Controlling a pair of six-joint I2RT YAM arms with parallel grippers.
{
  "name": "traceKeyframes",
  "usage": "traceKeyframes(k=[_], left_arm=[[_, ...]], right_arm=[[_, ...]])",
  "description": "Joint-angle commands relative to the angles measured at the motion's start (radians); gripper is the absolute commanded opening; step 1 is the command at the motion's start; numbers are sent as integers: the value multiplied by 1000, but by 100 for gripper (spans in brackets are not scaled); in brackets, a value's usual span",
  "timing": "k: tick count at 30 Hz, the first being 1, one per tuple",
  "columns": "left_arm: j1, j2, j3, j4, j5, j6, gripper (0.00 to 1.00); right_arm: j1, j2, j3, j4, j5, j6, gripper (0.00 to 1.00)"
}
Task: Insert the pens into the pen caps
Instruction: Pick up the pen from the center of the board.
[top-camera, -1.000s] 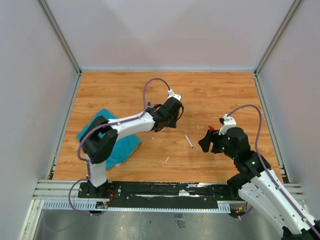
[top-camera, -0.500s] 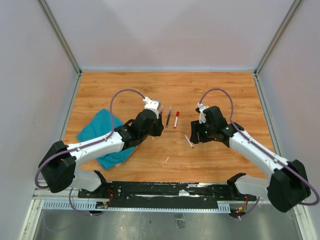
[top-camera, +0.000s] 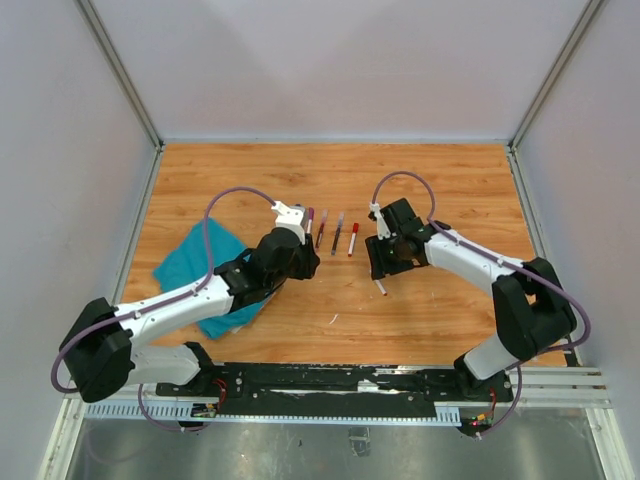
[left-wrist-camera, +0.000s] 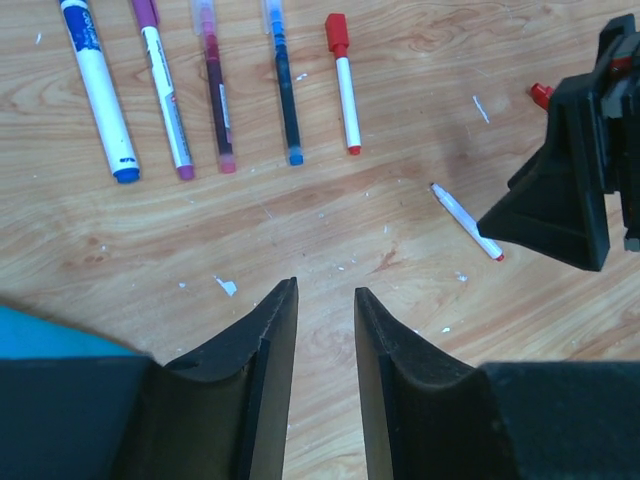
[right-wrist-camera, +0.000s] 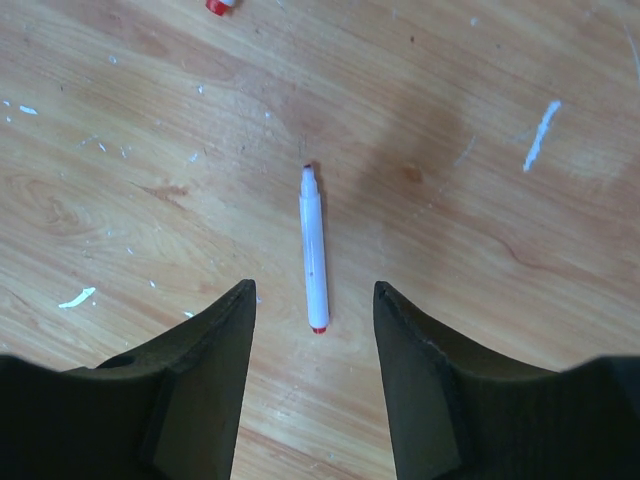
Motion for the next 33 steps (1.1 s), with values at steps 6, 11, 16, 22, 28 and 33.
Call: traceKeyframes(k=[6,11,16,22,28,33], left_arm=[[4,-107,-61,55,-34,-9,38],[4,-109,-69,52,-25,-6,38],[4,-113,-74,55,-21,-16,38],[4,-134,-81,49,-32,-16,38],[4,-138,-88,51,-29,-16,39],[4,-142,-96,68,-26,-22,39]], right_arm=[[42,135,123,-91,49,-79,47],[62,188,156,-114,77,-86,45],[100,232,181,-133,110,-89,43],[108,268,206,-139,144,-86,38],[109,296,213,-148,159,-89,31],[109,312,202,-148,166,-88,26]])
